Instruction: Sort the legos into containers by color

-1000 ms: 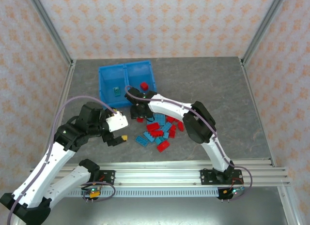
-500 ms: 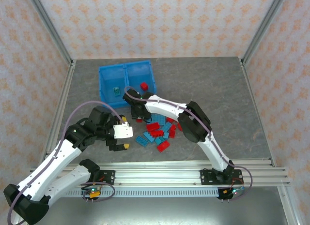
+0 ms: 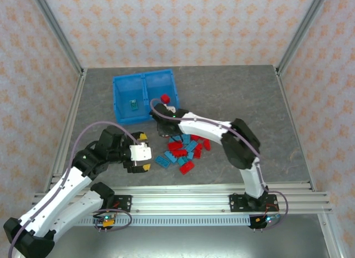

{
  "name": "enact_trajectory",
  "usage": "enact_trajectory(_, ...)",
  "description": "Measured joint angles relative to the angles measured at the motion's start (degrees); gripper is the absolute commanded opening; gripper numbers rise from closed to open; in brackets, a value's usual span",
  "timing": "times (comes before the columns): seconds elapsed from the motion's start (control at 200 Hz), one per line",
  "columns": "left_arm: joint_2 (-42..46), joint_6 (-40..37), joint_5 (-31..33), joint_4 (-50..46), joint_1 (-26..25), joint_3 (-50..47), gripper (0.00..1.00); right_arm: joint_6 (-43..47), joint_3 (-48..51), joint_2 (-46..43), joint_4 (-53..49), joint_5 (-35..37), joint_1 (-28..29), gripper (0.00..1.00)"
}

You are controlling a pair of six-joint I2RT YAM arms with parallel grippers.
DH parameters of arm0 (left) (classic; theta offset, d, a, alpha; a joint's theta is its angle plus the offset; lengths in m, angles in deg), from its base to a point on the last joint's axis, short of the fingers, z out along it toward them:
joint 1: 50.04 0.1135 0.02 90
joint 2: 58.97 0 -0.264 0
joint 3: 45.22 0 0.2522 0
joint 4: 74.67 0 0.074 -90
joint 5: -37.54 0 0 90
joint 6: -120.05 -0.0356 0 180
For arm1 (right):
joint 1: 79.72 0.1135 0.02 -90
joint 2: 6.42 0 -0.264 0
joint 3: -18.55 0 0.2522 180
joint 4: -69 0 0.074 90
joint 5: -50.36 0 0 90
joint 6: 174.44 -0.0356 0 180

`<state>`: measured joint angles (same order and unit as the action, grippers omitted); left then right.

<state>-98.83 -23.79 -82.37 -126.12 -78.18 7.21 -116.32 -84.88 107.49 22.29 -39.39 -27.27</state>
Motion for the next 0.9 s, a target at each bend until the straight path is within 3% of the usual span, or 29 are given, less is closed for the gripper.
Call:
enact_trajectory(0.11, 2.7, 1.3, 0.0, 3.9, 0.0, -1.8, 1.00, 2.4, -0.7, -5.3, 4.9, 1.8, -1.9, 0.30)
enact_trajectory(0.23, 5.6, 3.3, 1.2, 8.6, 0.0, -3.9, 1.00, 5.9, -6.4, -4.0, 8.1, 3.3, -5.4, 0.30)
enact_trajectory(0.37, 8.9, 5.0, 3.5, 12.6, 0.0, -6.3, 1.00, 9.8, -15.8, 3.8, 10.6, 5.8, -8.2, 0.30)
enact_trajectory(0.671, 10.0, 6.0, 4.9, 14.8, 0.0, -6.6, 1.00, 12.9, -32.2, 22.5, 11.5, 7.6, -8.2, 0.33)
enact_trajectory(0.741, 10.0, 6.0, 4.9, 14.9, 0.0, -6.6, 1.00, 12.9, -34.9, 25.5, 10.9, 7.6, -8.2, 0.37)
enact_trajectory(0.831, 10.0, 6.0, 4.9, 15.4, 0.0, -7.1, 1.00, 12.4, -36.1, 27.1, 10.0, 7.1, -8.3, 0.50)
enact_trajectory(0.901, 10.0, 6.0, 4.9, 15.7, 0.0, -7.5, 1.00, 12.3, -36.3, 27.3, 9.4, 6.6, -8.3, 0.52)
